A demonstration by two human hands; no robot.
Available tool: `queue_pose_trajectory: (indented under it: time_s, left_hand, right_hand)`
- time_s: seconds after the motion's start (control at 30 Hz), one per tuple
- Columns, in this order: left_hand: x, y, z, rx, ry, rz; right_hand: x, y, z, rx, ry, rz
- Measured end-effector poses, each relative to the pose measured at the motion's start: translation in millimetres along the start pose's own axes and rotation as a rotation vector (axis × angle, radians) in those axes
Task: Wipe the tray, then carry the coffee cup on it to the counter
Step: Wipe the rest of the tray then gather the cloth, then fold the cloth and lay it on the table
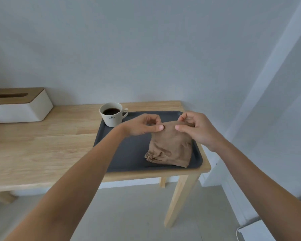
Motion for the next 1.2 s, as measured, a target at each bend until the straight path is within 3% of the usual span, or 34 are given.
queue_pose_trajectory:
  time_s: [0.3,0.47,0.6,0.7,0.8,0.93,1.0,1.1,1.2]
  left_hand:
    - [-115,81,31,0.048,0.016,0.374]
    - [-192,142,20,0.14,0.112,0.535]
    - [-240,181,-12,0.154,0.19,0.713]
    - [-271,204,-26,0.103,0.137,0.838]
    - [-297,205,-42,0.135,0.161,0.789]
    - [-324,168,-105,0.402,0.549,0.373]
    - [-333,152,-129,0.512,0.675,0.262]
    - [-323,139,-137,0.563,0.558,0.315]
    - [-309,127,-148,0.655,0.531,0.238]
  right_hand:
    - [46,-39,-83,-0.058,0.194,-0.102]
    - [79,-114,-124,-0.086,0.264,-0.284]
    - [103,-176,-146,-0.082,0.288,-0.234]
    - [109,-209,-164,-0.069,0.374,-0.136]
    - [93,-240,-167,-0.126,0.483,-0.178]
    - [57,-297,-122,-0.227,0.424,-0.598]
    - [51,-315,-98,-0.318,0.373,-0.685]
    - [54,-332,-81,-0.584,0.37,-0.682]
    - [55,-349,-68,-0.814,0.332,-0.753]
Point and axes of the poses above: each hand's wrist, its own x-axis towards the middle knuckle, its own y-axis out of the back of the hand, z = x × y, the point moved 7 cm from there along x, towards the middle knuckle, and after that the axes turned 1 degree about -z, right-handed, at the moved point
